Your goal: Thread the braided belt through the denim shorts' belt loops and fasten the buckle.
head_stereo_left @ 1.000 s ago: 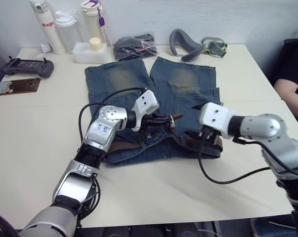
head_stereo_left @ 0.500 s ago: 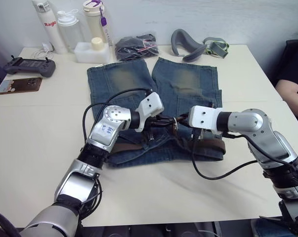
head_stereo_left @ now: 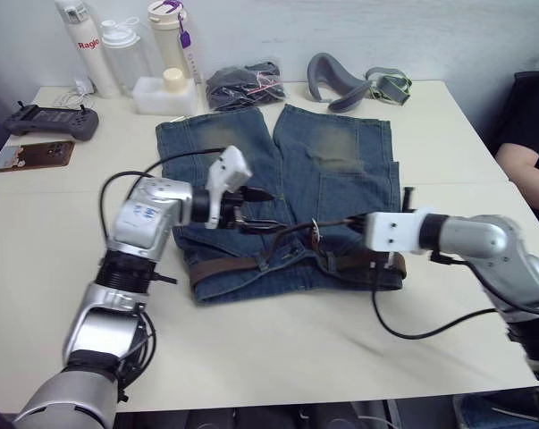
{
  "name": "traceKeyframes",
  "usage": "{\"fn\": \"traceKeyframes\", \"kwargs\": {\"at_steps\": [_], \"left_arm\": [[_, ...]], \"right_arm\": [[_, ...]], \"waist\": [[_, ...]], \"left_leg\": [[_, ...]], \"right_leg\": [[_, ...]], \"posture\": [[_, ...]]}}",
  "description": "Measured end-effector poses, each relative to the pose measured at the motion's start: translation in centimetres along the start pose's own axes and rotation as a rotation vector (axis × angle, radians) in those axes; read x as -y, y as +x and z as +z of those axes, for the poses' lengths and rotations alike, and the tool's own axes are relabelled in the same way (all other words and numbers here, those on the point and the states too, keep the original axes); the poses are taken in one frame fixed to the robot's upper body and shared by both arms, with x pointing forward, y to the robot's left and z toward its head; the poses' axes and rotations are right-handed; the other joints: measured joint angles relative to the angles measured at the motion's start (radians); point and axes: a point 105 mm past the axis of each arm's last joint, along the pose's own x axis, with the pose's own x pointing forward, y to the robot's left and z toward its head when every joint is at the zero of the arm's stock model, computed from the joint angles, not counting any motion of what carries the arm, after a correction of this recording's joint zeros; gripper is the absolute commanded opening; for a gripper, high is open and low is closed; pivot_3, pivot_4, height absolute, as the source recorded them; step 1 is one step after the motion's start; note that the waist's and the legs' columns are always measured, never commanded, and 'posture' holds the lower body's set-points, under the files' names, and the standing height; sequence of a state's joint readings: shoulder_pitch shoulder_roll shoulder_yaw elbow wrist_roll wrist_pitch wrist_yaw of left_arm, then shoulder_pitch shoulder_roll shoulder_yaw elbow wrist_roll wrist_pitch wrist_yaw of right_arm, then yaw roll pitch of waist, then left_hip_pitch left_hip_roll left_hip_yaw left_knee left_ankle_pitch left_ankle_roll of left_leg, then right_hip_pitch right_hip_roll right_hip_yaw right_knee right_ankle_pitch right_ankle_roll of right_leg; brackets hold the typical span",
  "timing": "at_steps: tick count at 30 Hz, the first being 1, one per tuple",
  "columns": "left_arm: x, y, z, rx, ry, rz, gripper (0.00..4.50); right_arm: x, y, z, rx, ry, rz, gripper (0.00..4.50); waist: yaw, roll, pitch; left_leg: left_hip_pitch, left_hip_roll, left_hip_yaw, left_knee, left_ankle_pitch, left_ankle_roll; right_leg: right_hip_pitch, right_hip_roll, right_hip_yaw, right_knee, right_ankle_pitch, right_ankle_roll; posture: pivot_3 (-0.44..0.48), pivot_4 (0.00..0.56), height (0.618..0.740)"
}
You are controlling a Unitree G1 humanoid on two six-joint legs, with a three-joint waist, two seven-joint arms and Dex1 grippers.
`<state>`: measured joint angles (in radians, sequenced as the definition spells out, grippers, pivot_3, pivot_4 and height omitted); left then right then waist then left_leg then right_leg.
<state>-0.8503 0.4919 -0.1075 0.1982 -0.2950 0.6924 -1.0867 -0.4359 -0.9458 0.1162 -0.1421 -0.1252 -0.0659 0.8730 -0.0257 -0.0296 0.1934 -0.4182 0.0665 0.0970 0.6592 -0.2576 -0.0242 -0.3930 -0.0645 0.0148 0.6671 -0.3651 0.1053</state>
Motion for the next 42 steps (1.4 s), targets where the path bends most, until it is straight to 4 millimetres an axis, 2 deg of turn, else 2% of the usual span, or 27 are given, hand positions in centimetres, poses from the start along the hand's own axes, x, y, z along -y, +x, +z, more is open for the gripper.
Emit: {"fn": "traceKeyframes", "kwargs": {"at_steps": [7, 11, 15, 18, 21, 24, 25, 28, 30, 32, 34, 36, 38, 39, 42], "left_arm": [[1.0, 1.5, 1.8, 0.087, -0.005, -0.044, 4.4], [1.7, 3.4, 3.7, 0.147, 0.027, -0.052, 4.4], [2.2, 5.4, 4.4, 0.176, 0.051, -0.031, 4.4], [2.7, 6.7, 4.2, 0.155, 0.079, -0.026, 4.4], [2.5, 7.4, 4.2, 0.158, 0.092, 0.012, 3.6], [2.4, 7.7, 4.3, 0.164, 0.086, 0.025, 2.25], [2.4, 7.7, 4.3, 0.163, 0.084, 0.029, 1.97], [2.3, 7.7, 4.2, 0.161, 0.073, 0.033, 0.66], [2.3, 7.6, 4.3, 0.169, 0.056, 0.035, 0.06], [2.2, 7.7, 4.2, 0.169, 0.041, 0.037, 0.0], [2.1, 7.7, 4.2, 0.172, 0.022, 0.042, 0.0], [2.0, 7.8, 4.2, 0.188, -0.047, 0.051, 0.0], [1.8, 7.5, 4.2, 0.199, -0.095, 0.062, 0.0], [1.4, 7.2, 4.1, 0.203, -0.126, 0.076, 0.0], [0.7, 6.3, 4.1, 0.214, -0.155, 0.118, 0.0]], "right_arm": [[3.4, -2.0, 0.0, -0.019, -0.091, -0.105, 0.0], [6.0, -2.3, 1.7, 0.008, -0.145, -0.146, 0.0], [5.4, -0.8, 3.1, 0.049, -0.119, -0.097, 0.0], [5.0, -0.3, 3.2, 0.051, -0.1, -0.069, 0.0], [5.2, -0.2, 3.3, 0.05, -0.087, -0.072, 0.0], [5.1, -0.1, 3.3, 0.049, -0.078, -0.071, 0.0], [5.1, -0.1, 3.3, 0.048, -0.077, -0.071, 0.0], [5.0, -0.2, 3.5, 0.044, -0.069, -0.065, 0.0], [4.8, -0.1, 3.5, 0.041, -0.025, -0.063, 0.0], [4.7, 0.0, 3.4, 0.046, 0.029, -0.065, 0.9], [4.5, 0.0, 3.5, 0.064, 0.091, -0.069, 1.52], [3.1, -0.6, 3.6, 0.089, 0.287, -0.066, 2.41], [2.2, -0.9, 3.4, 0.097, 0.382, -0.075, 3.29], [1.7, -1.0, 3.2, 0.096, 0.44, -0.077, 3.42], [1.1, -1.0, 2.8, 0.167, 0.694, -0.154, 3.42]], "waist": [[0.002, 0.0, 0.0], [0.0, 0.0, 0.0], [-0.001, 0.0, 0.0], [0.0, 0.0, 0.0], [0.001, 0.0, 0.0], [0.001, 0.0, 0.0], [0.0, 0.0, 0.0], [-0.002, 0.0, 0.0], [-0.001, 0.0, 0.0], [0.001, 0.0, 0.0], [0.001, 0.0, 0.0], [0.007, 0.0, 0.0], [0.01, 0.0, 0.0], [0.013, 0.0, 0.0], [0.009, 0.0, 0.0]], "left_leg": [[-0.001, 0.0, -0.001, 0.003, 0.0, 0.0], [-0.001, 0.001, -0.001, 0.003, 0.0, 0.0], [-0.001, 0.001, -0.001, 0.003, 0.0, 0.0], [-0.001, 0.0, -0.001, 0.004, 0.0, 0.0], [-0.001, 0.0, -0.001, 0.004, 0.0, 0.0], [-0.001, 0.0, -0.001, 0.004, 0.0, 0.0], [-0.001, 0.0, -0.001, 0.004, 0.0, 0.0], [-0.001, 0.001, -0.001, 0.004, 0.0, 0.0], [-0.001, 0.001, -0.001, 0.004, 0.0, 0.0], [-0.002, 0.0, -0.001, 0.004, 0.0, 0.0], [-0.002, 0.0, -0.001, 0.004, 0.0, 0.0], [-0.003, 0.0, -0.002, 0.004, 0.0, 0.0], [-0.002, 0.0, -0.003, 0.004, 0.0, 0.0], [-0.002, 0.0, -0.002, 0.004, 0.0, 0.0], [-0.002, 0.001, -0.002, 0.004, 0.0, 0.0]], "right_leg": [[0.0, 0.0, -0.001, 0.002, 0.0, 0.0], [0.0, 0.0, -0.001, 0.002, 0.0, 0.0], [0.0, 0.001, 0.0, 0.003, 0.0, 0.0], [0.0, 0.0, 0.0, 0.003, 0.0, 0.0], [0.0, 0.0, 0.0, 0.003, 0.0, 0.0], [0.0, 0.0, 0.0, 0.003, 0.0, 0.0], [-0.001, 0.0, 0.0, 0.003, 0.0, 0.0], [-0.001, 0.001, 0.0, 0.004, 0.0, 0.0], [-0.001, 0.0, 0.0, 0.004, 0.0, 0.0], [-0.001, 0.0, 0.0, 0.004, 0.0, 0.0], [-0.001, 0.0, 0.0, 0.004, 0.0, 0.0], [-0.001, 0.0, -0.001, 0.005, 0.0, 0.0], [0.0, 0.0, -0.001, 0.005, 0.0, 0.0], [-0.001, 0.0, -0.001, 0.005, 0.0, 0.0], [-0.001, 0.001, 0.0, 0.006, 0.0, 0.0]], "posture": [[0.0, 0.15, 0.74], [0.0, 0.15, 0.74], [0.0, 0.15, 0.74], [0.0, 0.15, 0.74], [0.0, 0.15, 0.74], [0.0, 0.15, 0.74], [0.0, 0.15, 0.74], [0.0, 0.15, 0.74], [0.0, 0.15, 0.74], [0.0, 0.15, 0.74], [0.0, 0.15, 0.74], [0.0, 0.15, 0.74], [0.0, 0.15, 0.74], [0.0, 0.15, 0.74], [0.0, 0.15, 0.74]]}}
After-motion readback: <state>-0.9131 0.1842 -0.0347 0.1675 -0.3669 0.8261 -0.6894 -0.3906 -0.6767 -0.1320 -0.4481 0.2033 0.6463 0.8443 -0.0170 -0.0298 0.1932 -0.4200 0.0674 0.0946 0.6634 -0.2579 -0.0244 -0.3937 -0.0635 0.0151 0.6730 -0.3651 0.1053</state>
